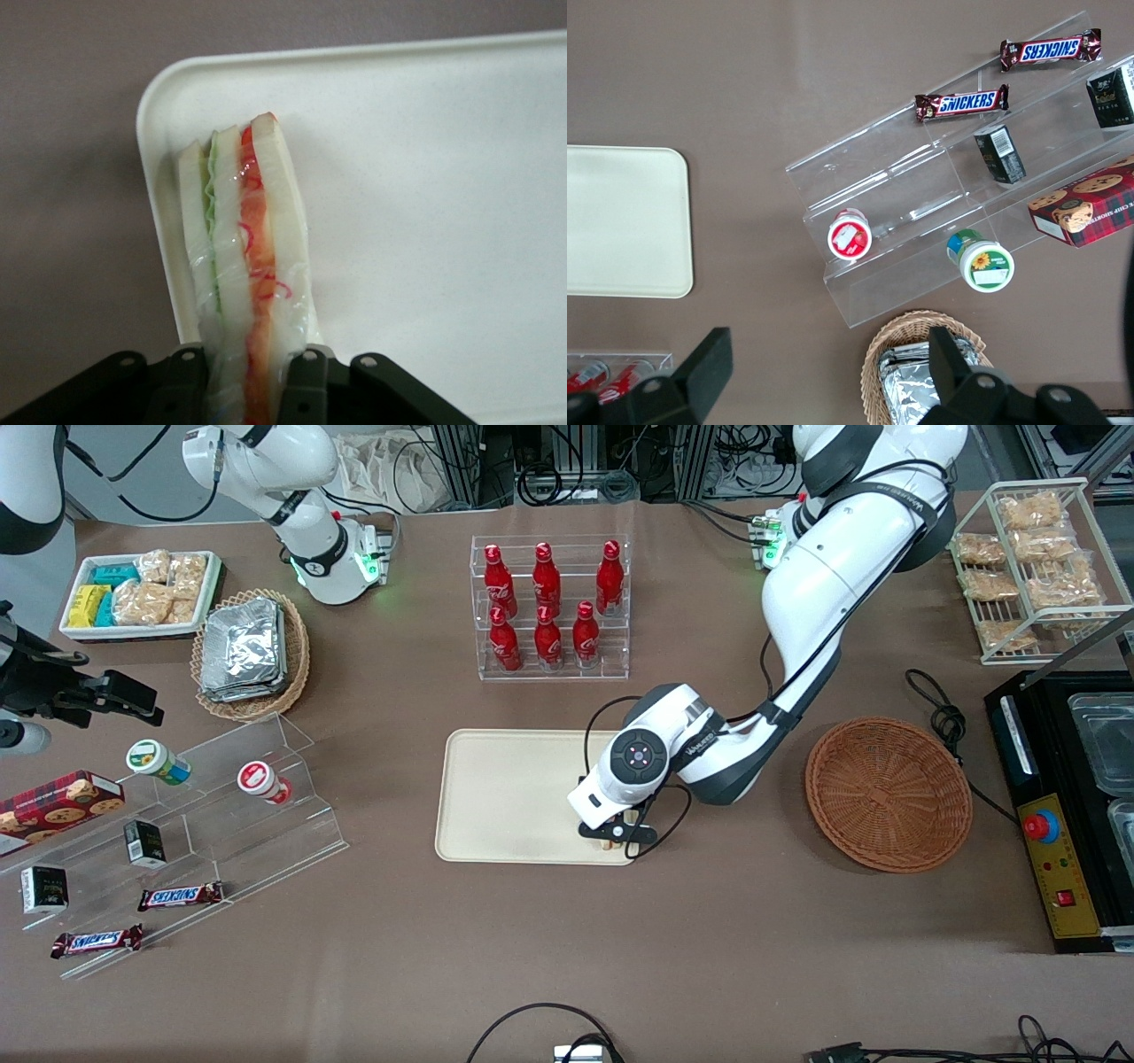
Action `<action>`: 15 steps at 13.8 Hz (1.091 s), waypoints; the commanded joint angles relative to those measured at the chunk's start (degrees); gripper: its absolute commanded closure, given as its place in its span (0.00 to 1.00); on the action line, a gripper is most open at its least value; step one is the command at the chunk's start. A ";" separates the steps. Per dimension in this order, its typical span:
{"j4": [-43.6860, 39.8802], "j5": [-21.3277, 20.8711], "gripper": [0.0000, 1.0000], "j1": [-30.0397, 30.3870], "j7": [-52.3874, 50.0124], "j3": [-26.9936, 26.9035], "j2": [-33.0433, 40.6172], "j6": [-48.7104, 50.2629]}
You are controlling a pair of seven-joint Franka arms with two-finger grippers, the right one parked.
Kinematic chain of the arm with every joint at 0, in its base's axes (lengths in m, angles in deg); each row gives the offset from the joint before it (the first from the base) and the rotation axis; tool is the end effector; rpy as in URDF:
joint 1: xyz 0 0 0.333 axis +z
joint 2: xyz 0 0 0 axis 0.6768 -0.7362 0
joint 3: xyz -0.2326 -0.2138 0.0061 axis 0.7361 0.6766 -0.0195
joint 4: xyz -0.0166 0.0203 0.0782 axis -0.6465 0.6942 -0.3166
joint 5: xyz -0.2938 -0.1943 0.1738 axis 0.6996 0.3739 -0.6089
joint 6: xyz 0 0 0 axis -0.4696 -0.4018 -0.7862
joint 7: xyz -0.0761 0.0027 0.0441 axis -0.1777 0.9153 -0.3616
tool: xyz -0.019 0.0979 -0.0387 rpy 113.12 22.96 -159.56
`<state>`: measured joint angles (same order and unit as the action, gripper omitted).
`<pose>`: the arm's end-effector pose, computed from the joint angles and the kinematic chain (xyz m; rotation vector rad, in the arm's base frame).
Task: Place sandwich from basket to tray
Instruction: 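Lower the sandwich onto the tray and open the left gripper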
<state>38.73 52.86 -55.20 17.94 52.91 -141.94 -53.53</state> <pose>0.5745 -0.4450 0.2205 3.0547 -0.2189 -0.2388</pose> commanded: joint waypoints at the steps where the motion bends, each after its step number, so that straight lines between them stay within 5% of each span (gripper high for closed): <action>1: -2.25 -1.06 1.00 -0.93 1.78 -0.08 -0.65 0.57; 3: -2.25 -0.89 0.73 -1.19 1.70 -0.08 -0.73 0.57; 4: -2.08 -1.15 0.15 -1.19 1.87 -0.17 -0.82 0.48; 5: -1.38 -1.41 0.00 -1.19 1.78 -0.17 -0.73 0.48; 11: 1.95 0.16 0.00 1.16 0.73 0.18 4.43 2.93; 15: 15.99 3.86 0.00 16.25 1.60 9.81 13.57 2.50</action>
<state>43.95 55.28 -47.83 19.10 57.16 -135.74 -50.47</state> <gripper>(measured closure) 0.000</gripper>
